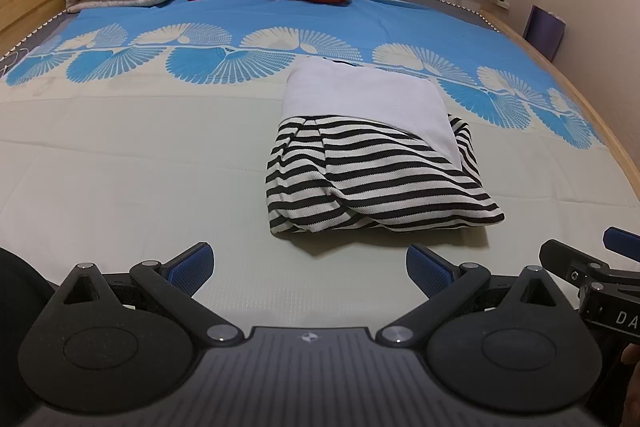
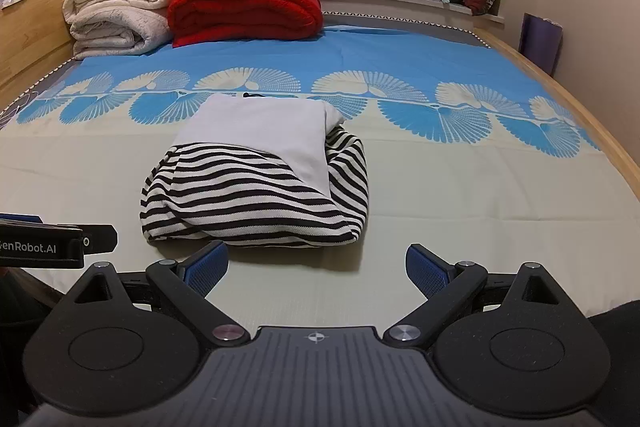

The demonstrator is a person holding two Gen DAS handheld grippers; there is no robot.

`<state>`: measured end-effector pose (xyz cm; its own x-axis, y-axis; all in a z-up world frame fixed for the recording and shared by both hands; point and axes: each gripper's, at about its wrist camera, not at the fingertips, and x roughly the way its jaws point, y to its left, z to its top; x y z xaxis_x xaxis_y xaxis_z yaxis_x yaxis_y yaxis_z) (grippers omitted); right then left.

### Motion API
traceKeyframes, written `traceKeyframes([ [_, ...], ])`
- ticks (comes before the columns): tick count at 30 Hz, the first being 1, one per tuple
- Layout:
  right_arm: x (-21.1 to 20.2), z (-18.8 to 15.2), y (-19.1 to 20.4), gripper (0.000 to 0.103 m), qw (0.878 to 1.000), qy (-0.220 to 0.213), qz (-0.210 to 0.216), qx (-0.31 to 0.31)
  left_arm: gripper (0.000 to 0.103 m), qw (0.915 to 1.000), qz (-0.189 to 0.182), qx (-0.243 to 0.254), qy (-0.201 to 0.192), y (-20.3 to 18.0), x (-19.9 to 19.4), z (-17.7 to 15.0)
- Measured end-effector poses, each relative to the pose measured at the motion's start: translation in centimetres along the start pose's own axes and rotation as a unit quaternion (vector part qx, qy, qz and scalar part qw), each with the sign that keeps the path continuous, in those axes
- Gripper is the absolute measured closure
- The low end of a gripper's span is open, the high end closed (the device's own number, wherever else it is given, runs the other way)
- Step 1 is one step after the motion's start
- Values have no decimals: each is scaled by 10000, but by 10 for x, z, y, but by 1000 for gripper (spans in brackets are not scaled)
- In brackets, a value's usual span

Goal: Fold small clothes

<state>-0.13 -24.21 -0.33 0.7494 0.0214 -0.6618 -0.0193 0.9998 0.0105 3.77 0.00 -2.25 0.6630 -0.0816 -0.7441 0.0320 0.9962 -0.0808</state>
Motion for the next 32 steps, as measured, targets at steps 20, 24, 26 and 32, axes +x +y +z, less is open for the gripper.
traceKeyframes([
  [20, 0, 0, 2, 7, 10000, 1, -8, 4, 0, 10000, -3, -12, 5, -1, -1, 0],
  [24, 0, 0, 1, 7, 10000, -6, -4, 10, 0, 10000, 16, 19, 30, -2, 0, -1],
  [26, -1, 1, 1, 7, 10000, -30, 9, 21, 0, 10000, 19, 50, 51, -3, 1, -1],
  [32, -1, 0, -2, 7, 10000, 6, 42, -57, 0, 10000, -48, 4, -6, 2, -2, 0],
])
